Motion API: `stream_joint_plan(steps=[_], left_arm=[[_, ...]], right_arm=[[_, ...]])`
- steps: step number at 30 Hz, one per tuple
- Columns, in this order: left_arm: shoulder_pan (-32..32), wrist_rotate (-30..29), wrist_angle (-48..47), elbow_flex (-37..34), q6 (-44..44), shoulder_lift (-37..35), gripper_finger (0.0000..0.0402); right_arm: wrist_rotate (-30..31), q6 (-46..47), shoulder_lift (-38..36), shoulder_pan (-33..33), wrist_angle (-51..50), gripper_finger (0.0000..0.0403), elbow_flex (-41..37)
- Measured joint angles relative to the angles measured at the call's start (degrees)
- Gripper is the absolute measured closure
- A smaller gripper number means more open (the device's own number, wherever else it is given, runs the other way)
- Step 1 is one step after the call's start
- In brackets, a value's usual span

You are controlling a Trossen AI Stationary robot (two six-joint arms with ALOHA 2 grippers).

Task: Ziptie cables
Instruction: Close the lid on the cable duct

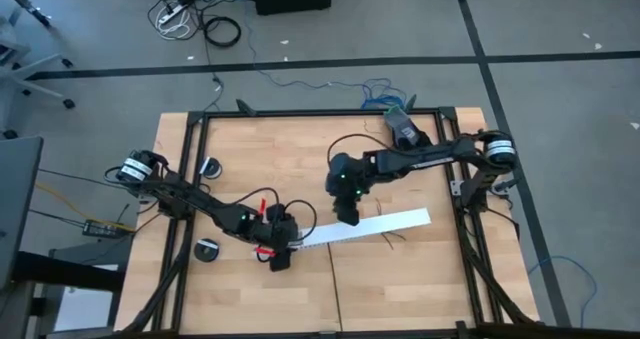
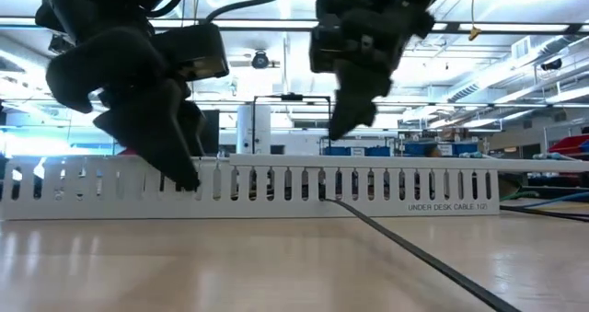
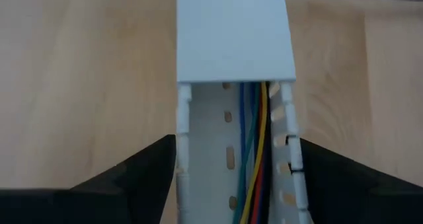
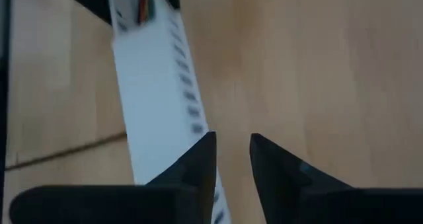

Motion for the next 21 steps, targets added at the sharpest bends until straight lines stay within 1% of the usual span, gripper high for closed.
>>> stream_joint_plan(steps=[3, 5, 8, 10, 11, 13, 17, 20, 21], left_arm=[[0.35, -1.56, 0.99, 0.0, -0.17, 0.0, 0.0124], [0.51, -2.29, 1.31, 0.0, -0.08, 0.0, 0.0124], [0.53, -3.17, 1.66, 0.02, 0.05, 0.0, 0.0124], [0.52, -4.16, 1.64, 0.02, 0.33, 0.0, 0.0124], [0.48, -4.49, 1.56, 0.02, 0.44, 0.0, 0.0124], [0.28, -4.76, 1.36, 0.02, 0.46, 0.0, 0.0124], [0.24, -5.59, 1.03, 0.02, -0.66, 0.0, 0.0124], [0.24, -5.59, 0.77, 0.02, -3.97, 0.0, 0.0124], [0.24, -5.59, 0.7, 0.02, -4.91, 0.0, 0.0124]], right_arm=[[1.84, 1.85, -1.09, 0.89, -5.49, 0.0323, 0.0], [4.8, 2.75, -1.87, 2.1, -8.23, 0.0335, 0.0], [13.55, 4.26, -3.24, 4.74, -11.03, 0.0362, 0.0], [19.56, 6.9, -4.57, 6.94, -11.67, 0.0381, 0.0], [21.87, 8.56, -5.32, 7.91, -11.66, 0.0389, 0.0], [22.81, 12.5, -6.94, 9.35, -12.01, 0.0399, 0.0], [28.0, 19.37, -10.29, 13.65, -13.97, 0.0402, 0.0], [31.57, 27.63, -11.67, 17.73, -18.45, 0.0402, -0.02], [33.69, 31.26, -12.16, 19.02, -19.59, 0.0402, -0.49]])
